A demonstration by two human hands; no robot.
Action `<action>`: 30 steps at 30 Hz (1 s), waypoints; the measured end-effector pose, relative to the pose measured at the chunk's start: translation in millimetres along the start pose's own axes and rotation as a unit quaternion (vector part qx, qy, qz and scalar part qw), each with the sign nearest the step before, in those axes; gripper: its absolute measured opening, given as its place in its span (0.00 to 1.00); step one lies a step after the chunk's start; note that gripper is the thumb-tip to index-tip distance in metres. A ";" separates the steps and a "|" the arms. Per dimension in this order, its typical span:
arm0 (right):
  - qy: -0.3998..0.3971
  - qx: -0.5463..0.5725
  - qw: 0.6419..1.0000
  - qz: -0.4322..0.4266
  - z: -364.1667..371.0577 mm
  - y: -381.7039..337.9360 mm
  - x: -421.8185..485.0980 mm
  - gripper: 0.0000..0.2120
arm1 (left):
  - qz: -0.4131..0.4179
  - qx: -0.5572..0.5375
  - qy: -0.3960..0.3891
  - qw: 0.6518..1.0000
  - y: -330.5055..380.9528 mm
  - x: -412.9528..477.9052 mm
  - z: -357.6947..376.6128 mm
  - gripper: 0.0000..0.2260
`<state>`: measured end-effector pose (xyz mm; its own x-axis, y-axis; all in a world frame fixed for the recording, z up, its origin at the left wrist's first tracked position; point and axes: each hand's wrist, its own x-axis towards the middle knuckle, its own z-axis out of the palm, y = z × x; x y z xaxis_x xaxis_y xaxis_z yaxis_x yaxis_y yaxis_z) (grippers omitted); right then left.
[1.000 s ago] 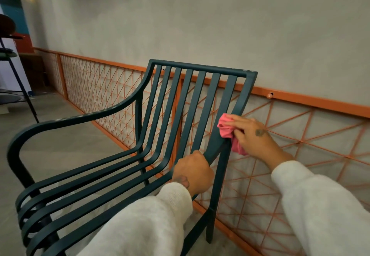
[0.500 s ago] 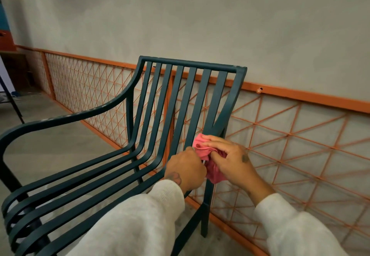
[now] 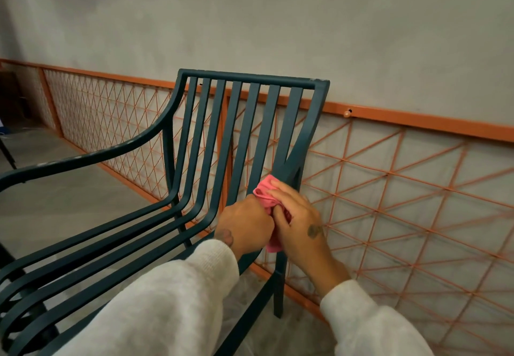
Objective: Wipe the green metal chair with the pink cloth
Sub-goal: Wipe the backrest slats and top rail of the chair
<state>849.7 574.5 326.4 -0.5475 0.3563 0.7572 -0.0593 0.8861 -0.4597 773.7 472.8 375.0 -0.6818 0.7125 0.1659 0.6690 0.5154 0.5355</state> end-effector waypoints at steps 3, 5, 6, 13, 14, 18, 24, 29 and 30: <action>0.010 0.019 1.000 0.022 -7.8 9.7 5.7 0.21 | -0.006 0.017 -0.005 1.000 -0.1 3.0 1.1 0.07; 0.031 0.042 0.996 0.074 -13.4 17.4 8.7 0.21 | -0.012 0.025 -0.003 1.000 -1.8 4.7 1.1 0.08; 0.039 0.041 0.994 0.094 -15.2 20.5 8.8 0.20 | -0.014 0.025 -0.003 1.000 -2.1 5.5 1.2 0.08; 0.046 -0.005 0.998 0.038 -3.3 20.8 1.3 0.23 | -0.024 0.038 0.005 0.999 -2.5 7.5 5.7 0.09; 0.050 0.003 0.998 0.042 -2.3 22.4 4.9 0.23 | -0.024 0.037 0.006 0.999 -3.3 8.5 5.8 0.08; 0.087 0.080 0.987 0.106 -11.6 29.0 42.2 0.21 | -0.028 0.042 -0.006 0.999 -5.8 11.8 4.5 0.05; 0.136 0.173 0.940 0.259 -20.3 45.1 85.9 0.18 | -0.026 0.030 0.009 0.999 -5.4 13.8 8.0 0.08; 0.137 0.253 0.900 0.328 4.8 66.9 52.1 0.10 | -0.019 0.037 0.008 0.999 -2.7 7.6 6.6 0.09; 0.132 0.246 0.900 0.335 12.5 72.0 38.9 0.10 | -0.019 0.037 0.006 0.999 -2.3 7.2 6.2 0.09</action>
<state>813.7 648.5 316.9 -0.3851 0.8773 0.2865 -0.1868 0.2300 -0.9551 769.1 479.6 369.8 -0.7102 0.6863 0.1567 0.6622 0.5757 0.4798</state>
